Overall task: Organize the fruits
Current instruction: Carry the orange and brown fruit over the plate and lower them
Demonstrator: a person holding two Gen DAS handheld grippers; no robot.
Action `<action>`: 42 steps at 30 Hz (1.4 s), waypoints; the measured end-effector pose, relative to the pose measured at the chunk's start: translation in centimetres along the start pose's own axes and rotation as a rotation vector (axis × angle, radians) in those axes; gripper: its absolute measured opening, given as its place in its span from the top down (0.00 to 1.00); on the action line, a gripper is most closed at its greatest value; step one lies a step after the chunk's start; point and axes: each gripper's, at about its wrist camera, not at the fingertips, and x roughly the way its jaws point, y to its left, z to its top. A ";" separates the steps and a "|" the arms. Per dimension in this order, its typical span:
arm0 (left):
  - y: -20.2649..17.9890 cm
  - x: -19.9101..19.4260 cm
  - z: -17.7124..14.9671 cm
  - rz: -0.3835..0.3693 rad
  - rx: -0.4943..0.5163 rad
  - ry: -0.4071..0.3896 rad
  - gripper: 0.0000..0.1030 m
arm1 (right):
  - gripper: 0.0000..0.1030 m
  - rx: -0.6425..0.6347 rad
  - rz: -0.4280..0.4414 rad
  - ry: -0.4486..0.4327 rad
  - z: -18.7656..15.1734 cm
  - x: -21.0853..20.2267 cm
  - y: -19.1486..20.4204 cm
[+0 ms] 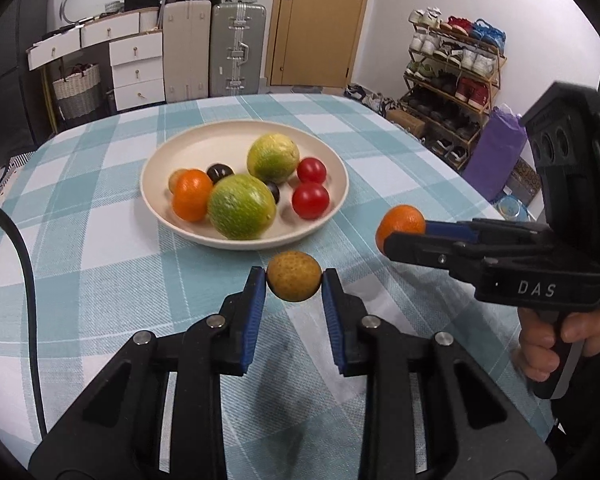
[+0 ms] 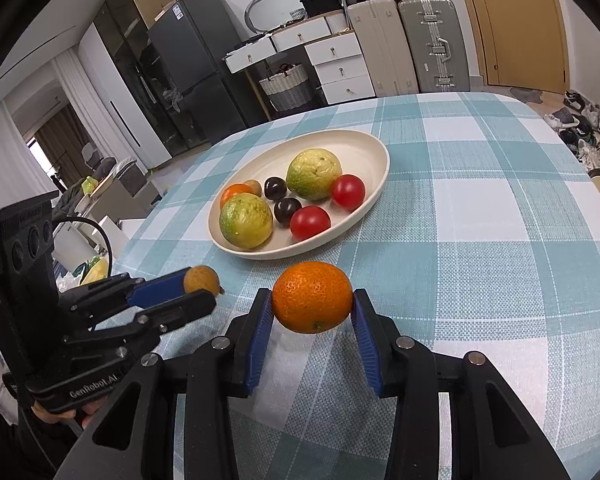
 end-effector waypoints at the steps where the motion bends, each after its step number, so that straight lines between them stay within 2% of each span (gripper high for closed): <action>1: 0.2 -0.2 0.2 0.006 -0.005 -0.010 0.75 | 0.60 -0.002 -0.001 -0.003 0.1 0.0 0.0; 12: 2.8 -1.6 3.3 0.040 -0.045 -0.093 0.75 | 0.60 -0.031 -0.012 -0.044 3.0 0.2 0.6; 18: 3.5 -1.1 5.0 0.045 -0.057 -0.111 0.75 | 0.60 -0.030 -0.002 -0.065 4.9 0.6 1.0; 27: 4.9 1.0 7.6 0.042 -0.063 -0.111 0.75 | 0.60 0.004 -0.008 -0.081 7.8 2.0 0.4; 32: 6.0 2.8 8.8 0.065 -0.060 -0.103 0.75 | 0.60 0.033 -0.023 -0.075 9.1 3.2 -0.4; 42: 8.5 6.5 10.2 0.063 -0.102 -0.082 0.75 | 0.60 0.057 -0.043 -0.073 11.1 5.5 -1.2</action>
